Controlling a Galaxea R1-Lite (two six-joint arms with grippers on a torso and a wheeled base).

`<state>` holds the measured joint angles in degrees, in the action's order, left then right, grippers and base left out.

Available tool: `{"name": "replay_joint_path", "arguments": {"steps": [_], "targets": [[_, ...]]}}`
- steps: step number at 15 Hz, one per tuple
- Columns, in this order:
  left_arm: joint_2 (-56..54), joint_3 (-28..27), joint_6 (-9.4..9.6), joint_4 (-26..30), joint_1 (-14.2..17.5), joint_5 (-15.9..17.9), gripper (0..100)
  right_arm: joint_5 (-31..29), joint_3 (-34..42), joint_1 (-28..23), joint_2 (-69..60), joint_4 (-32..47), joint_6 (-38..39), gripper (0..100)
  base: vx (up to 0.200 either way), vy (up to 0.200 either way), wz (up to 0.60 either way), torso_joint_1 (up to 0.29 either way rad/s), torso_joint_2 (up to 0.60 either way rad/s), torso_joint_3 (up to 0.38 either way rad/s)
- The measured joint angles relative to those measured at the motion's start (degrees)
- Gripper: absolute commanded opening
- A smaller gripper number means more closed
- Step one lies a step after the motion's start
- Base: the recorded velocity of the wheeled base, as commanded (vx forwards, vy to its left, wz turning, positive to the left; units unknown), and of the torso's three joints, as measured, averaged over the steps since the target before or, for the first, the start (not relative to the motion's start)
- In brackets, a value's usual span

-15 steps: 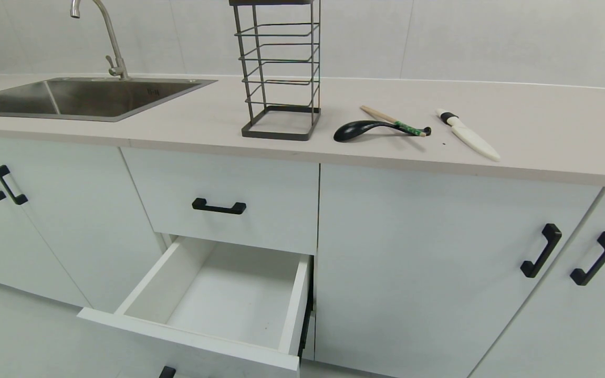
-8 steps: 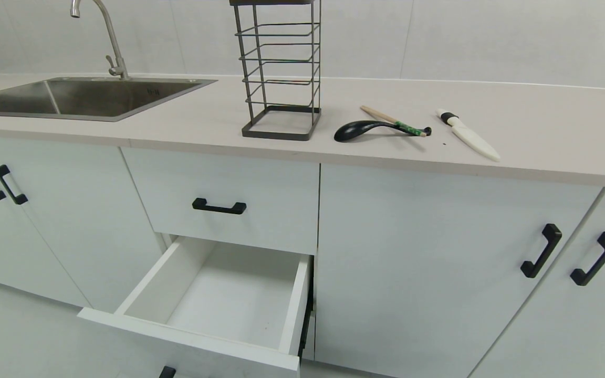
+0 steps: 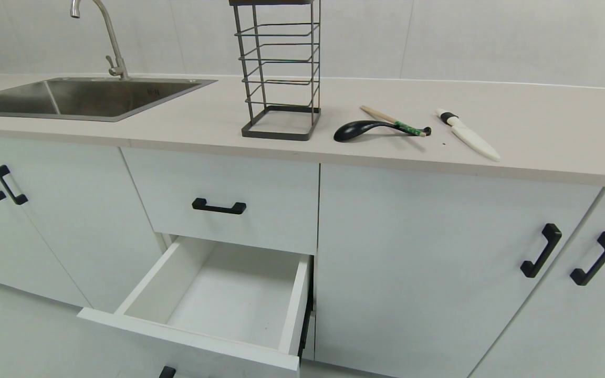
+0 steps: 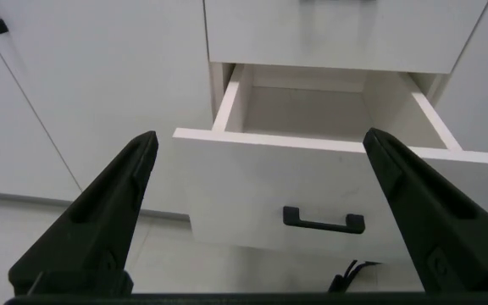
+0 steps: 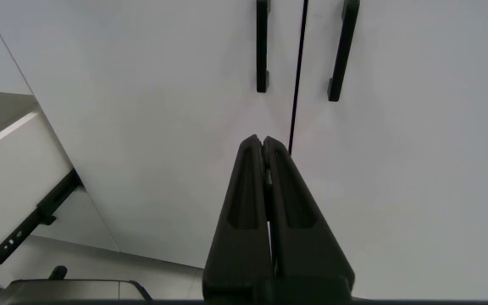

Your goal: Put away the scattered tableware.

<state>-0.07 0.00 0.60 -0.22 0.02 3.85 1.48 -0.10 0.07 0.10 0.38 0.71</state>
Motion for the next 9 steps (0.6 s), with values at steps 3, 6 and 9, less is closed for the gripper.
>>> {"name": "replay_joint_path", "arguments": {"steps": [3, 6, 9], "targets": [[0.0, 0.0, -0.30, 0.0, 0.0, 0.0, 100, 0.0, 0.0, 0.0, 0.0, 0.0, 0.0, 0, 0.200, 0.000, 0.00, -0.002, 0.00, -0.001], [0.0, 0.0, -0.30, 0.0, 0.0, -0.2, 100, 0.0, 0.0, 0.0, 0.0, 0.0, 0.0, 0, 0.000, 0.000, 0.00, 0.000, 0.00, 0.000], [0.0, 0.0, -0.20, 0.0, 0.0, -0.1, 100, 0.0, 0.0, 0.0, 0.0, 0.0, 0.0, 0, 0.000, 0.000, 0.40, 0.000, 0.00, 0.003]]}}
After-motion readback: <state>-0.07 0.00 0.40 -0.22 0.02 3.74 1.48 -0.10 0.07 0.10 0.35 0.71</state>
